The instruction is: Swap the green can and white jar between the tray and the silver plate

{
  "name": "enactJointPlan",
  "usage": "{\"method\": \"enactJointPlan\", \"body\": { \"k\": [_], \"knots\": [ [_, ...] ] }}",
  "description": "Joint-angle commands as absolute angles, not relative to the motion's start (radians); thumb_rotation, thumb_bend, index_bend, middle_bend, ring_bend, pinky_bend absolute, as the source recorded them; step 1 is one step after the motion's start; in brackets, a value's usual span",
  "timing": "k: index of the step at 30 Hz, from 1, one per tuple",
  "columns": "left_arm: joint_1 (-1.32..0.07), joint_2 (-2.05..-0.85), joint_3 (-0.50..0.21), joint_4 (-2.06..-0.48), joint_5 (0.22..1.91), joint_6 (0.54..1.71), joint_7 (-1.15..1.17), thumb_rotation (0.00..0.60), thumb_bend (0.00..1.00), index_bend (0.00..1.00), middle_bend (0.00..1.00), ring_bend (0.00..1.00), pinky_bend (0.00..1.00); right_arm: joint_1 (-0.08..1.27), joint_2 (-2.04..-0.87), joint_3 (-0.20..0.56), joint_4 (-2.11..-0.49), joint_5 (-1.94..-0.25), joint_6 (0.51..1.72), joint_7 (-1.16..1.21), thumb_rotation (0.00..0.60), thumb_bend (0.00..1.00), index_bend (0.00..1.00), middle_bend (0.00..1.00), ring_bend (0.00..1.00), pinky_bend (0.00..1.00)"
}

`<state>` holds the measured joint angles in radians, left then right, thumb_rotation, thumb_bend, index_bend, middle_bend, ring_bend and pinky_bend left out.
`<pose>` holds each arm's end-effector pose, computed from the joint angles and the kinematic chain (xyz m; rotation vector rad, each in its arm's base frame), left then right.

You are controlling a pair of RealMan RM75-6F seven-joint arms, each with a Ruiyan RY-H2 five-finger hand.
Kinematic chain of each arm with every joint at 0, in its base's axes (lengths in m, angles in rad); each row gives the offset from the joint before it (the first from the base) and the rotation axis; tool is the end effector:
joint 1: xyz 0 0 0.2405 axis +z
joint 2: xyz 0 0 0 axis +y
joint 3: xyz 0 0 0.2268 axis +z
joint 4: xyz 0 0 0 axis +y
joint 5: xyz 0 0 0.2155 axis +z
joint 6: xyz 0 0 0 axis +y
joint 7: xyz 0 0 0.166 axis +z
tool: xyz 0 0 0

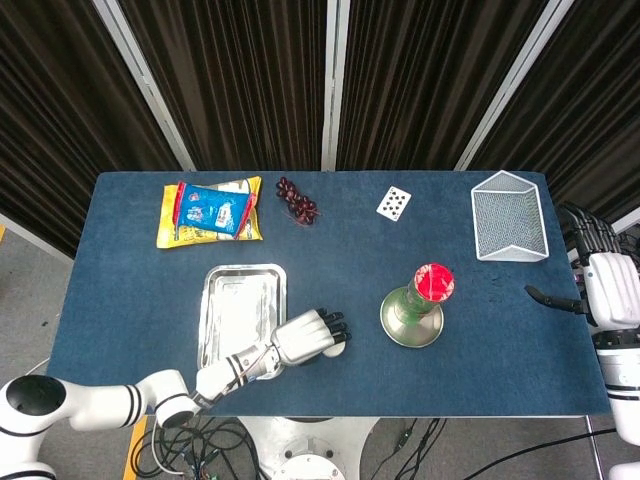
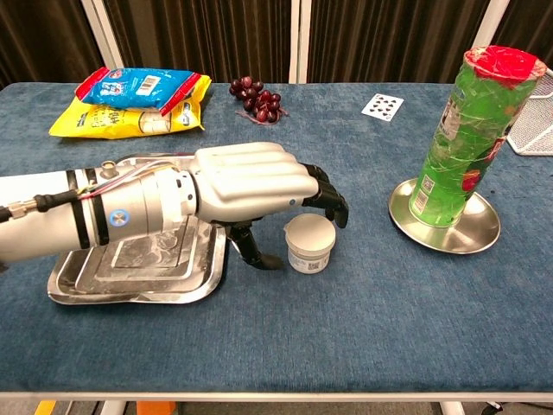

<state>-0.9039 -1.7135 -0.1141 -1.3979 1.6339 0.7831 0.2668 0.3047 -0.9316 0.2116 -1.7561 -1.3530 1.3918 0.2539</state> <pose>-0.0212 0.2752 -0.1097 -2.4830 -0.4257 -1.0703 -0.2218 -0.2877 0.2023 1.2989 -0.9461 1.2570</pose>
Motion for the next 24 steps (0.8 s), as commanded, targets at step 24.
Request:
{"method": "enactJointPlan", "body": {
  "k": [24],
  "knots": [
    [-0.969, -1.775, -0.061, -1.291, 1.649, 0.829, 0.216, 0.600, 0.23, 0.35, 0.33, 0.27, 0.50, 0.293, -0.942, 0.228, -1.734, -1.341, 1.361, 0.266, 0.600, 0.01, 0.00, 0.04, 0.00, 0.05]
  ]
}}
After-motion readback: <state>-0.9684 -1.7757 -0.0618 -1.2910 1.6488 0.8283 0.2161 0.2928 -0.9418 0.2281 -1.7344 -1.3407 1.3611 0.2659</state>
